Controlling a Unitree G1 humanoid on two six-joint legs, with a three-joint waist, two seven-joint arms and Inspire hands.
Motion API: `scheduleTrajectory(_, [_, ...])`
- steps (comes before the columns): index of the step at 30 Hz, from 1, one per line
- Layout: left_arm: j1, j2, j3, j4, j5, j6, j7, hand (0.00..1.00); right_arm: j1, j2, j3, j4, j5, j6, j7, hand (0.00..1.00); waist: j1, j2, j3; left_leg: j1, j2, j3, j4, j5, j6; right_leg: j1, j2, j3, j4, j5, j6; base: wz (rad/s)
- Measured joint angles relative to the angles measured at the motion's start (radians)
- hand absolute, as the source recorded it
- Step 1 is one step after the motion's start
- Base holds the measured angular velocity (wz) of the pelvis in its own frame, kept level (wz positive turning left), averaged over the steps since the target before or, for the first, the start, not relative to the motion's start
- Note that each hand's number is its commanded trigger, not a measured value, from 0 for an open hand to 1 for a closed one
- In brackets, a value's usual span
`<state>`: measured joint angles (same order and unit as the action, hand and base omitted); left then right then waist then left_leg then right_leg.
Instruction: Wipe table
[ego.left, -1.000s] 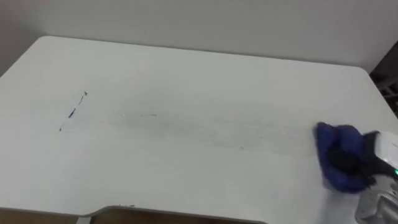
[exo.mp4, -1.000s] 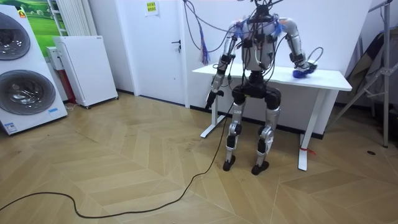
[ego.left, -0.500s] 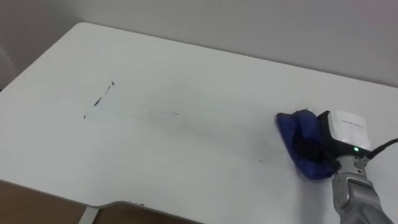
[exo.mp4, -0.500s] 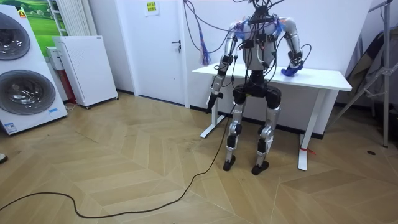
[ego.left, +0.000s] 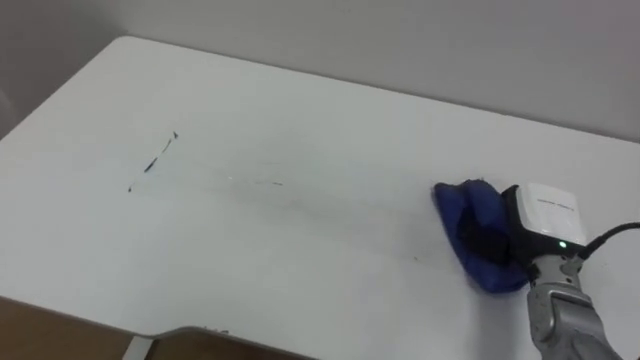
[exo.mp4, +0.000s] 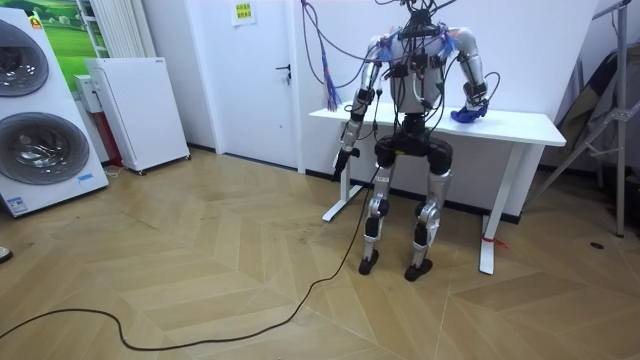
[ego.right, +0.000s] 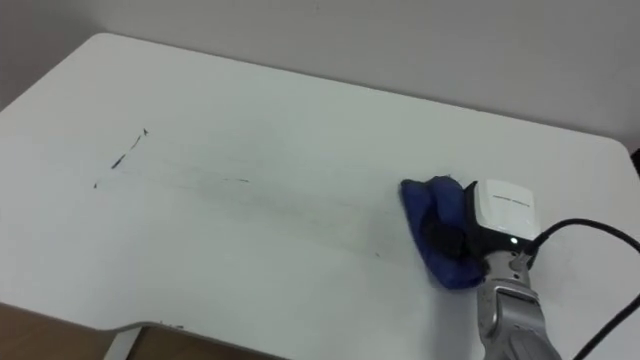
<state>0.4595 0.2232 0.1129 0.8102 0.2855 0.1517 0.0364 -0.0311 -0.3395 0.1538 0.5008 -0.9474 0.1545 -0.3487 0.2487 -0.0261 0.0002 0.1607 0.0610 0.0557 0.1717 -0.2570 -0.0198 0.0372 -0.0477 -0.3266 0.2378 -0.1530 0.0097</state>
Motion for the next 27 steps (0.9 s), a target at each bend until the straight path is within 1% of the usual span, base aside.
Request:
scheduleTrajectory(4, [0.001,-0.004,0.000,0.000,-0.012,0.000,0.000,0.00,0.020,-0.001,-0.002,-0.033,0.001,0.000,0.003,0.00,-0.001,0.003,-0.0013,0.001,0.000,0.002,-0.003,0.000,0.000,0.001,0.000,0.000,0.000,0.000,0.000,0.00])
scheduleTrajectory(6, [-0.006,-0.008,0.000,-0.001,-0.010,0.000,0.000,0.00,0.044,0.002,-0.002,-0.071,0.009,-0.005,0.002,0.00,-0.010,0.009,0.0005,-0.001,0.000,-0.001,-0.004,0.000,0.000,0.001,0.000,0.001,0.000,0.000,0.000,0.02])
scheduleTrajectory(7, [-0.009,-0.010,0.000,-0.002,-0.010,-0.001,0.000,0.00,0.057,0.010,-0.002,-0.094,0.010,-0.015,0.001,0.00,-0.019,0.013,0.0017,-0.002,0.000,-0.001,-0.007,0.000,0.000,-0.001,0.000,0.002,0.000,0.000,0.000,0.04])
scheduleTrajectory(8, [-0.014,-0.011,-0.001,-0.002,-0.010,-0.001,0.000,0.00,0.058,0.017,-0.002,-0.099,0.010,-0.023,0.001,0.00,-0.027,0.015,0.0017,-0.001,0.000,-0.001,-0.008,0.000,0.000,-0.001,0.000,0.004,0.000,0.000,0.000,0.00])
scheduleTrajectory(9, [-0.018,-0.013,-0.003,-0.002,-0.010,-0.003,0.000,0.00,0.072,0.027,-0.004,-0.129,0.011,-0.032,0.001,0.00,-0.039,0.022,0.0011,-0.001,0.000,0.000,-0.008,0.000,0.000,-0.001,0.002,0.011,0.000,0.000,0.000,0.00])
scheduleTrajectory(10, [-0.022,-0.017,-0.003,-0.002,-0.010,-0.007,0.003,0.00,0.092,0.032,-0.007,-0.160,0.011,-0.051,0.001,0.00,-0.052,0.025,0.0002,-0.001,-0.001,-0.001,-0.007,0.000,0.000,-0.001,0.002,0.022,0.003,-0.001,0.002,0.00])
scheduleTrajectory(12, [-0.040,-0.022,-0.008,-0.002,-0.010,-0.009,0.010,0.00,0.124,0.035,-0.007,-0.208,0.014,-0.075,0.001,0.00,-0.061,0.030,0.0007,-0.001,-0.003,0.000,-0.006,0.000,0.000,-0.003,0.002,0.030,0.005,-0.002,0.003,0.00])
scheduleTrajectory(14, [-0.065,-0.029,-0.008,-0.003,-0.008,-0.012,0.021,0.00,0.142,0.039,-0.007,-0.242,0.029,-0.105,0.004,0.00,-0.079,0.033,0.0003,-0.001,-0.004,0.010,-0.005,0.000,0.000,-0.009,0.001,0.042,0.011,-0.003,0.004,-0.08])
scheduleTrajectory(15, [-0.074,-0.032,-0.006,-0.003,-0.008,-0.015,0.022,0.00,0.142,0.040,-0.009,-0.250,0.028,-0.113,0.004,0.00,-0.081,0.032,0.0003,-0.002,-0.004,0.016,-0.005,0.000,0.000,-0.014,0.001,0.048,0.017,-0.005,0.005,-0.15])
scheduleTrajectory(16, [-0.081,-0.037,0.000,-0.003,-0.008,-0.026,0.024,0.00,0.142,0.041,-0.013,-0.270,0.026,-0.123,0.004,0.00,-0.082,0.030,0.0015,-0.002,-0.004,0.025,-0.005,0.000,0.000,-0.019,0.000,0.054,0.023,-0.006,0.004,-0.11])
scheduleTrajectory(17, [-0.089,-0.038,0.001,-0.003,-0.010,-0.038,0.024,0.00,0.142,0.041,-0.020,-0.285,0.027,-0.140,0.003,0.00,-0.094,0.026,0.0012,-0.002,-0.005,0.026,-0.004,0.000,0.001,-0.019,0.000,0.055,0.023,-0.007,0.004,-0.07])
scheduleTrajectory(20, [-0.103,-0.041,0.001,-0.004,-0.019,-0.058,0.026,0.00,0.141,0.040,-0.030,-0.305,0.048,-0.166,0.003,0.00,-0.112,0.014,-0.0003,0.000,-0.005,0.028,-0.001,0.001,0.002,-0.019,0.000,0.057,0.024,-0.007,0.004,-0.01])
scheduleTrajectory(23, [-0.109,-0.049,0.001,0.000,-0.021,-0.071,0.026,0.00,0.141,0.040,-0.046,-0.313,0.074,-0.179,0.004,0.00,-0.117,0.006,0.0004,0.002,-0.005,0.038,0.000,0.001,0.002,-0.020,0.000,0.064,0.025,-0.007,0.004,-0.06])
scheduleTrajectory(24, [-0.113,-0.050,0.001,0.005,-0.021,-0.071,0.026,0.00,0.141,0.040,-0.052,-0.318,0.076,-0.180,0.005,0.00,-0.117,0.001,-0.0019,0.002,-0.005,0.040,0.000,0.001,0.002,-0.020,-0.001,0.064,0.026,-0.007,0.004,-0.03])
scheduleTrajectory(25, [-0.120,-0.049,0.001,0.020,-0.021,-0.072,0.026,0.00,0.141,0.040,-0.064,-0.331,0.081,-0.181,0.006,0.00,-0.117,0.002,-0.0008,0.002,-0.005,0.044,0.001,0.001,0.002,-0.020,-0.001,0.064,0.027,-0.007,0.004,0.00])
scheduleTrajectory(26, [-0.121,-0.049,0.001,0.031,-0.022,-0.072,0.026,0.00,0.141,0.040,-0.073,-0.348,0.086,-0.182,0.006,0.00,-0.117,0.002,-0.0014,0.003,-0.005,0.049,0.001,0.001,0.002,-0.020,-0.002,0.065,0.027,-0.007,0.005,0.00])
scheduleTrajectory(27, [-0.121,-0.049,0.001,0.036,-0.021,-0.072,0.025,0.00,0.141,0.040,-0.076,-0.355,0.088,-0.182,0.006,0.15,-0.117,0.002,-0.0013,0.004,-0.005,0.050,0.001,0.001,0.002,-0.020,-0.002,0.065,0.027,-0.007,0.005,0.00])
